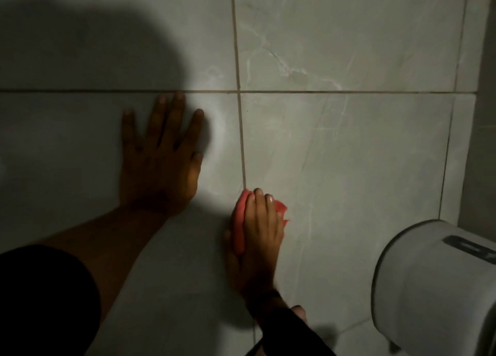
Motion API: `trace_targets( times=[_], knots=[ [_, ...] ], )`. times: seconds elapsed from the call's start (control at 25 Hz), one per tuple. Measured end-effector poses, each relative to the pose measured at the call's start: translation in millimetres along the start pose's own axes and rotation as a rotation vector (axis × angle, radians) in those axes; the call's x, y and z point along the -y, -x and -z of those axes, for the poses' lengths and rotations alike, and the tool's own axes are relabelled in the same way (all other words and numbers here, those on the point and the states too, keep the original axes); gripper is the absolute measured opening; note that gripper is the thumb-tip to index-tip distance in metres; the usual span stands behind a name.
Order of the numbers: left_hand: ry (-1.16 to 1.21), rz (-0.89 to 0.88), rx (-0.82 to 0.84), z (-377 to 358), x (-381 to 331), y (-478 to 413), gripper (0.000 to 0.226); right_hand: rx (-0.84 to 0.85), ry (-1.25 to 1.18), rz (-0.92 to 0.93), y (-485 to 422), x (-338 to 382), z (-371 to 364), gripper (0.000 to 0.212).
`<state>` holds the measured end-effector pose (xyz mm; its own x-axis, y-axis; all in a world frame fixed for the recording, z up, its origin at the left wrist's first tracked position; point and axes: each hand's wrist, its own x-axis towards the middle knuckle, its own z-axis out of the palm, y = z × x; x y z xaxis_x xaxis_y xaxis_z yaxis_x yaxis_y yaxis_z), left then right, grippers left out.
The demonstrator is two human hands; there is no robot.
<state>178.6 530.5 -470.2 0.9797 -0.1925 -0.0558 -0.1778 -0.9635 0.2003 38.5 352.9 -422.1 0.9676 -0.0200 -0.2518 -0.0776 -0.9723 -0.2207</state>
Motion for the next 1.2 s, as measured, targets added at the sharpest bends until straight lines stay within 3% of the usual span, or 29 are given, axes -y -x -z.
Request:
trace_targets(
  times=[0.12, 0.24, 0.32, 0.44, 0.56, 0.64, 0.72, 0.76, 0.8, 0.88, 0.96, 1.0, 1.04, 1.12, 1.16, 1.2],
  knots=[
    [-0.012, -0.015, -0.022, -2, -1, 0, 0.071, -0.124, -0.002, -0.020, -112, -5, 20, 0.075],
    [-0.007, -0.005, -0.029, -2, 1, 0, 0.072, -0.260, 0.016, 0.094, -226, 17, 35, 0.075],
    [-0.004, -0.012, -0.023, 1, 0, -1, 0.073, -0.214, 0.053, 0.143, -195, 9, 19, 0.074],
    [-0.005, -0.007, -0.023, 5, 0, -1, 0.074, -0.028, 0.092, 0.116, -65, -13, 18, 0.074],
    [-0.004, -0.018, -0.004, 6, -2, -3, 0.074, -0.062, 0.001, 0.026, -104, -2, 16, 0.076],
    [0.002, -0.012, 0.001, 5, -1, -3, 0.073, -0.082, -0.027, 0.234, -175, 11, 22, 0.076],
    [0.013, -0.007, 0.001, 5, -1, -1, 0.073, -0.065, 0.072, 0.476, -215, -19, 33, 0.071],
    [0.009, -0.005, 0.000, 6, -1, -2, 0.074, -0.090, 0.102, 0.468, -223, -51, 44, 0.068],
    [0.003, -0.001, 0.004, 7, 0, -1, 0.074, -0.150, 0.102, 0.334, -228, -91, 57, 0.064],
    [0.004, -0.012, 0.008, 8, -1, -2, 0.074, -0.288, 0.007, -0.141, -233, -155, 89, 0.064],
    [0.010, -0.010, 0.014, 10, -2, -2, 0.074, -0.347, -0.056, -0.498, -238, -143, 91, 0.070],
    [0.013, -0.009, 0.020, 10, -2, -2, 0.074, -0.372, -0.045, -0.449, -235, -116, 77, 0.070],
    [0.010, -0.011, 0.020, 9, -1, -1, 0.074, -0.355, -0.003, -0.253, -223, -83, 59, 0.069],
    [-0.002, -0.011, 0.007, 7, 0, -1, 0.073, -0.147, 0.111, 0.288, -176, -38, 24, 0.072],
    [-0.004, -0.010, 0.011, 6, 1, -1, 0.073, -0.021, 0.144, 0.429, -157, -37, 21, 0.073],
    [0.006, -0.009, 0.017, 6, 0, 0, 0.073, 0.024, 0.167, 0.453, -149, -54, 25, 0.072]
  ],
)
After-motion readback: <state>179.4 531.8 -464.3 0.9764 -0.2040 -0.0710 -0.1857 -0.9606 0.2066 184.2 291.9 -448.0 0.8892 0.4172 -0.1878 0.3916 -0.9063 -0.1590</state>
